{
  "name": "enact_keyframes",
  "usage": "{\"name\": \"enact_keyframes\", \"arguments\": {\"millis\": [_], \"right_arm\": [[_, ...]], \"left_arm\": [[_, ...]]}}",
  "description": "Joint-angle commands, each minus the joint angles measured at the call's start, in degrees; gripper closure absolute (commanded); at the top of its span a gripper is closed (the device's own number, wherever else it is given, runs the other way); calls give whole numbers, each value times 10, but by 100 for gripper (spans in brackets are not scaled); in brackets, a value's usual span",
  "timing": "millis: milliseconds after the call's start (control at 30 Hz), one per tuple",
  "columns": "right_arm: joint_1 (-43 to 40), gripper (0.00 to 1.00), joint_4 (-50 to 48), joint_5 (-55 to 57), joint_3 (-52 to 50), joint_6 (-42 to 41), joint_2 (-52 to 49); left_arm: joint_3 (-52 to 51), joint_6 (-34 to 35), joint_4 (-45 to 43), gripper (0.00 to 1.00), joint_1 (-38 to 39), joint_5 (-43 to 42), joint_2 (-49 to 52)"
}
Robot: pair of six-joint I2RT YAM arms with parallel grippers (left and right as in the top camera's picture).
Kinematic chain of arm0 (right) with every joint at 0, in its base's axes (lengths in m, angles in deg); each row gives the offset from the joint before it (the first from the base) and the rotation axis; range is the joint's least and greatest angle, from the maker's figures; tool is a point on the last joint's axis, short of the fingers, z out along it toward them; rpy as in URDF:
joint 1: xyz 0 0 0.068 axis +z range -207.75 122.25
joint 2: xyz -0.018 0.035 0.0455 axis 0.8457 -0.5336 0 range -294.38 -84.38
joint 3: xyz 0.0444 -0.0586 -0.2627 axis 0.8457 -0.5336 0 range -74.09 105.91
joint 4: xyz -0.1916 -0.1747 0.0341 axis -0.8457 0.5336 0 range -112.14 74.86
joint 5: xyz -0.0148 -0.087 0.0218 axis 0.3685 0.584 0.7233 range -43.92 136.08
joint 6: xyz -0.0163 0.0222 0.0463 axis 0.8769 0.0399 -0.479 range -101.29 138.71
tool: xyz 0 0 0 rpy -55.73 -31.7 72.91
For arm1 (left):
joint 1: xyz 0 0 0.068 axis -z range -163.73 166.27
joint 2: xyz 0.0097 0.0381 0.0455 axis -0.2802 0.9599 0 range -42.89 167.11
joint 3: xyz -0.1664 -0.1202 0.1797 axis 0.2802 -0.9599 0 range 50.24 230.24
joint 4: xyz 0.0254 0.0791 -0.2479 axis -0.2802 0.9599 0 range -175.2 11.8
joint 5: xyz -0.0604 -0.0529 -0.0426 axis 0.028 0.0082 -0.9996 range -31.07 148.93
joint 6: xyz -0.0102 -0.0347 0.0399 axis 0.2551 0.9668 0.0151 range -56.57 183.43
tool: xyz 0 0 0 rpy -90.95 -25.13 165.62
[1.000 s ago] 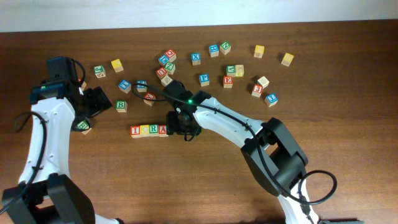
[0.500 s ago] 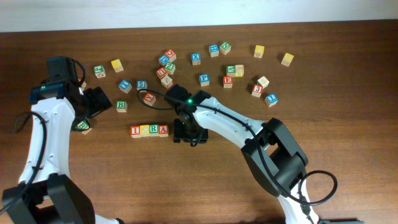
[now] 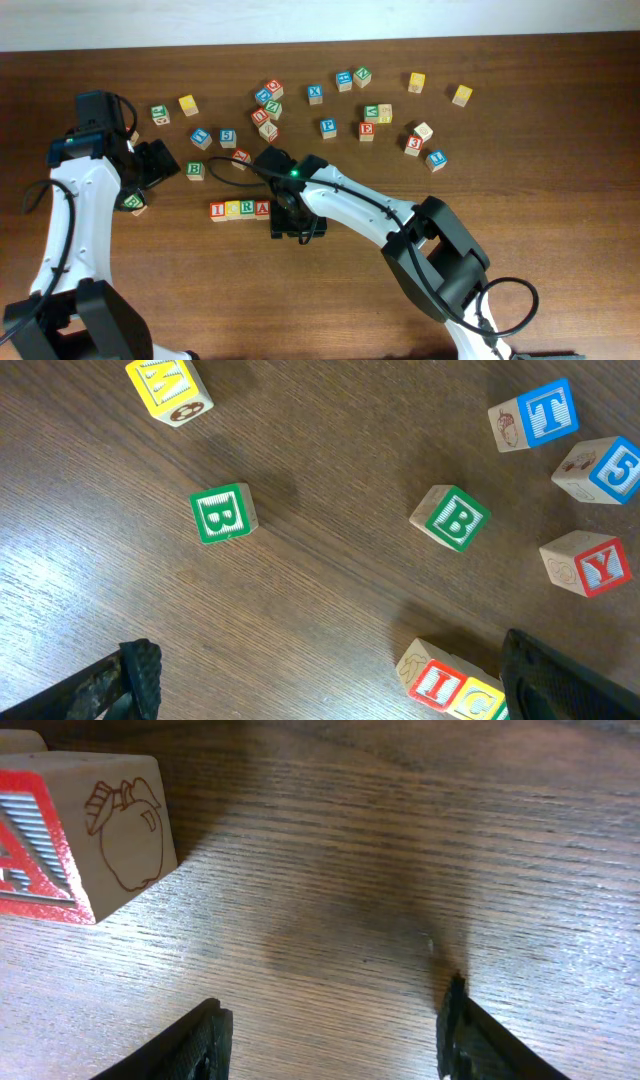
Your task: Spell out ICRA
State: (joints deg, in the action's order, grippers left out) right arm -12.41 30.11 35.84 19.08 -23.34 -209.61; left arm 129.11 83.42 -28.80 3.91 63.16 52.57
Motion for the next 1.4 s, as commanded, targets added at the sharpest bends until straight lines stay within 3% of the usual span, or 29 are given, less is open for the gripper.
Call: {"name": "enact_keyframes", "arguments": {"millis": [0, 33, 133, 267, 333, 633, 1367], "right_arm": [[6, 44, -7, 20, -8, 2, -16], [7, 50, -7, 21, -8, 2, -16], [9, 81, -9, 21, -8, 2, -16], [9, 85, -9, 21, -8, 2, -16], [9, 96, -11, 18, -8, 2, -16], [9, 96, -55, -48, -8, 28, -16], [26, 96, -126, -45, -8, 28, -16]], "left_arm": [[1, 3, 0, 1, -2, -4, -2], [1, 3, 0, 1, -2, -4, -2], [1, 3, 0, 1, -2, -4, -2], [1, 3, 0, 1, -2, -4, -2], [1, 3, 0, 1, -2, -4, -2], [1, 3, 0, 1, -2, -4, -2], [1, 3, 0, 1, -2, -4, -2]]}}
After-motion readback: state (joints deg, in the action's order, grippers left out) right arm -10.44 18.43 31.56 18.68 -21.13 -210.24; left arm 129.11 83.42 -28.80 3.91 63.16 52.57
